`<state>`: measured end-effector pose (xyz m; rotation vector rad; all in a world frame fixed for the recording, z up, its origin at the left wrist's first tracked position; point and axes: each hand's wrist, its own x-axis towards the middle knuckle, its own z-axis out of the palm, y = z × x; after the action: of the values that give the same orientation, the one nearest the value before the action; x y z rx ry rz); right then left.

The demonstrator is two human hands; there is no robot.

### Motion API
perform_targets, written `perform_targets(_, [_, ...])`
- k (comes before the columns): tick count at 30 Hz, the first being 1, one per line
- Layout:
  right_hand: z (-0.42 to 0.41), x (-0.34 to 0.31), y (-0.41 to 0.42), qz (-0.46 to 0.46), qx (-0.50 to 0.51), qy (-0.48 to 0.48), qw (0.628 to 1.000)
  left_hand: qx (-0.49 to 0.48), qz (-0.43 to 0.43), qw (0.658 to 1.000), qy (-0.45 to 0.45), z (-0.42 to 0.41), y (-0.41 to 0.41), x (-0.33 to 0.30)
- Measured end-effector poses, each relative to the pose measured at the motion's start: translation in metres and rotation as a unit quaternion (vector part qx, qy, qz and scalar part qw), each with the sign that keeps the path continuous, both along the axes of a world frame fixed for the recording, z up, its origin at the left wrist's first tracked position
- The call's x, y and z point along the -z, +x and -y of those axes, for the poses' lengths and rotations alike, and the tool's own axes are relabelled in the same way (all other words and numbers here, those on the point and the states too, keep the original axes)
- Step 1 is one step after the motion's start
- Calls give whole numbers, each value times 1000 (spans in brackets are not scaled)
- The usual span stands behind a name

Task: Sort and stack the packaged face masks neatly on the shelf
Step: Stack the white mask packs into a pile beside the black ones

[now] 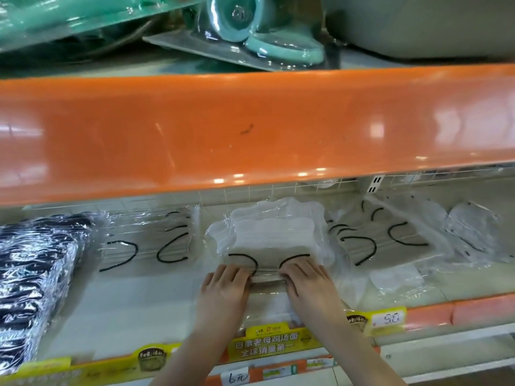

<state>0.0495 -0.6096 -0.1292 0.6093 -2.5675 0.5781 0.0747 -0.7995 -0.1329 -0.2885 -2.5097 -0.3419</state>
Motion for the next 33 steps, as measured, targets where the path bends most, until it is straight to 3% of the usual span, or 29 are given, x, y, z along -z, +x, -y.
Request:
perform_targets(11, [18, -12, 3, -30, 6, -6, 1000, 1, -58, 998, 28, 13, -3, -22])
perform_targets(23, [116, -34, -11, -87, -64, -52, 993, -65, -92, 992, 52, 99, 17, -42])
perform_targets(33, [188, -14, -25, -38, -71, -19, 997, -89, -32, 990, 101, 167, 17, -24])
